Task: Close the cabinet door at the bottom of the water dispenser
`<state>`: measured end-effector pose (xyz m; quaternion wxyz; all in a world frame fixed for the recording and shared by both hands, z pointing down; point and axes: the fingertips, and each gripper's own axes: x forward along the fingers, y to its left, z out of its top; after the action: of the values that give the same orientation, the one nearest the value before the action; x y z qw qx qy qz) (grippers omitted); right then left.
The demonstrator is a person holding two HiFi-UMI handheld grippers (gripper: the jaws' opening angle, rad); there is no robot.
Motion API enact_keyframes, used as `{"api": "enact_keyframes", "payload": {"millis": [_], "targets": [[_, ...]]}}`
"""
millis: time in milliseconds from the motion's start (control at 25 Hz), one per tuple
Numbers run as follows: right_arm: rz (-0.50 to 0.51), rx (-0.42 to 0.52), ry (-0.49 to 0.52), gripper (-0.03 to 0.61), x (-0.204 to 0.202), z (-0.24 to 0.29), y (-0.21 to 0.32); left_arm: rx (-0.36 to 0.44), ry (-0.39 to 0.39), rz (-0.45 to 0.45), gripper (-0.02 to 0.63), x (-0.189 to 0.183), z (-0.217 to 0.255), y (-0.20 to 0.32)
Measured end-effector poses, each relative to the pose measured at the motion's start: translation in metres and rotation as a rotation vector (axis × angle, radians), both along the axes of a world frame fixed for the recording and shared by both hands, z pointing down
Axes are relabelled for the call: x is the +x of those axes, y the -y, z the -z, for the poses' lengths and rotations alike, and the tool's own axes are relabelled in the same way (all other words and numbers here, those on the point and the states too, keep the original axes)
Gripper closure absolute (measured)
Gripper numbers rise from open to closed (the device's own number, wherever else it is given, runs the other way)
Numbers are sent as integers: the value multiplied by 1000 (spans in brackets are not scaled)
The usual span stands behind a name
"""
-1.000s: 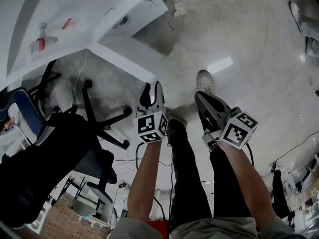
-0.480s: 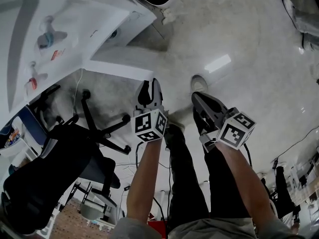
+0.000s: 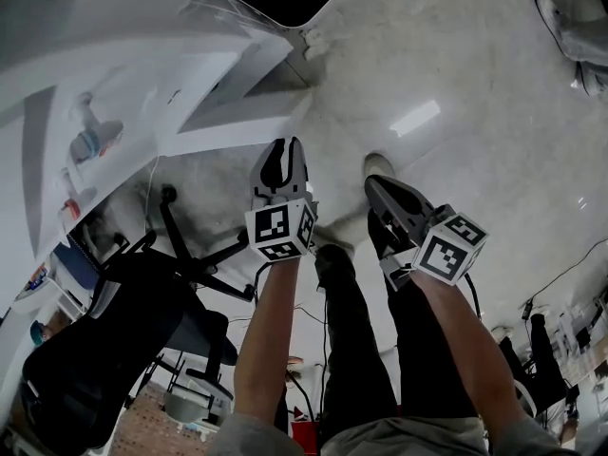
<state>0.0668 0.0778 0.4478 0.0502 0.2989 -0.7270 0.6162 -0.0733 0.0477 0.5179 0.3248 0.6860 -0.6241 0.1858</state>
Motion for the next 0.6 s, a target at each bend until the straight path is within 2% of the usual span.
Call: {"api": "enact_keyframes", "payload": {"millis": [120,280,600], "targets": [[-9,-2,-1,568,1,-2,10,1,18,-34,533,-1,-2,16],[-18,-7,-5,568,3,-5,20,7,27,-24,578,-7,-3,31],[-29,-11,-10,568,9,-10,36,11,49,-28,606,-13,-10,51]]}}
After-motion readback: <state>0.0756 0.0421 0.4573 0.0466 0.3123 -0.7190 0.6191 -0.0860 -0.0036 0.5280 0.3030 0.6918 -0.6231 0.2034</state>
